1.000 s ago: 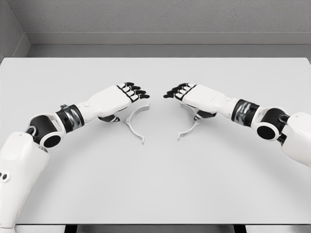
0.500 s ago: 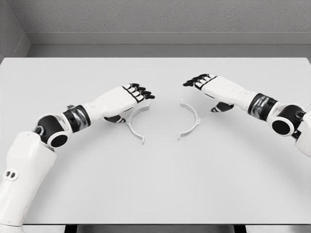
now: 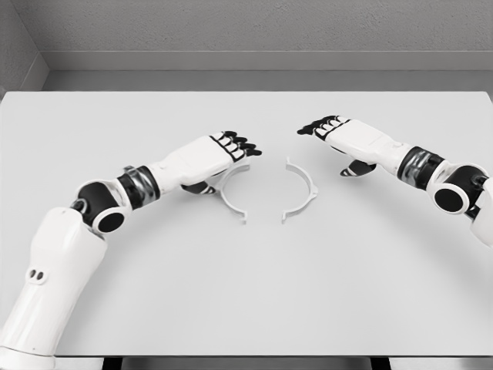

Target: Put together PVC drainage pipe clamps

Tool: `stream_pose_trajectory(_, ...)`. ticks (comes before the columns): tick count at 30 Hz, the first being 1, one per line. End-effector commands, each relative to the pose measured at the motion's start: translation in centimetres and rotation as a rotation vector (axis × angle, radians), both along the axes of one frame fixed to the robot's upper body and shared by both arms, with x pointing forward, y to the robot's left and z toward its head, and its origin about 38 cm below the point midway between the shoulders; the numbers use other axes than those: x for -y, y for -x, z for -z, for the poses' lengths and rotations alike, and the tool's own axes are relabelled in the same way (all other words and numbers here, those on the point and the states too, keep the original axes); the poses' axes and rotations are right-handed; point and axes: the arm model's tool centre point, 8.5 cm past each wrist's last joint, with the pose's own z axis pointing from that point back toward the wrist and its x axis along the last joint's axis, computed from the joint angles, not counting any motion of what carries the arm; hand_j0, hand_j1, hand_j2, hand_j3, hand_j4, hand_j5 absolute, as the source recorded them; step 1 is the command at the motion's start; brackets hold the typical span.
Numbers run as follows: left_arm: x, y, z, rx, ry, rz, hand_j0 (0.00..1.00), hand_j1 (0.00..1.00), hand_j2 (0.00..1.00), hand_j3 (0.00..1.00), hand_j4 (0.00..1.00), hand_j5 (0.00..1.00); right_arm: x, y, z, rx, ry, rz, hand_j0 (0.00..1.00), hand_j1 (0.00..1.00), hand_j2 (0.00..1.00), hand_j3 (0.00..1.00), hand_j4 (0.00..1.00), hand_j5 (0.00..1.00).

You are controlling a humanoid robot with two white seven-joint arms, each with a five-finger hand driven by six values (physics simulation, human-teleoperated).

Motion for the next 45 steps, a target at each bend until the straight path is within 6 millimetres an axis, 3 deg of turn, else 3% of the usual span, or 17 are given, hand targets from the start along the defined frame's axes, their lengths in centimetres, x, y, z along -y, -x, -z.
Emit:
stream_pose_trajectory(1,0.3,0.0,-0.1,-0.001,0.012,0.002,1.0,1.0,1.0,1.0,1.0,1.0,0.0,0.0,-0.1,0.0,-0.003,0.002,1.0,1.0,1.0,1.0,1.0,1.0)
stream_pose_trajectory(11,-1.9,-2.0,0.5,-0.035,-0.018,-0.053,1.0,1.0,1.0,1.0,1.0,1.0,0.1,0.0,-0.1,0.0,-0.002,0.003,1.0,1.0,1.0,1.0,1.0,1.0)
stream_pose_trajectory(21,0.4,-1.6,0.3,-0.032,0.007,-0.014,1.0,1.0,1.0,1.0,1.0,1.0,0.2,0.0,-0.1,0.001,-0.001,0.006,1.0,1.0,1.0,1.0,1.0,1.0)
stream_pose_trajectory(24,1.1,-1.5,0.4,-0.036,0.02,-0.008,1.0,1.0,1.0,1.0,1.0,1.0,2.1,-0.7,-0.8,0.016,0.001,0.05,1.0,1.0,1.0,1.0,1.0,1.0)
stream_pose_trajectory(27,1.4,-1.5,0.4,-0.037,0.028,-0.004,1.0,1.0,1.0,1.0,1.0,1.0,8.3,-2.0,-2.9,0.055,0.012,0.197,1.0,1.0,1.0,1.0,1.0,1.0)
stream_pose_trajectory(45,4.5,-1.2,0.1,-0.039,0.063,0.039,1.0,1.0,1.0,1.0,1.0,1.0,8.4,-1.9,-2.8,0.051,0.01,0.185,1.0,1.0,1.0,1.0,1.0,1.0)
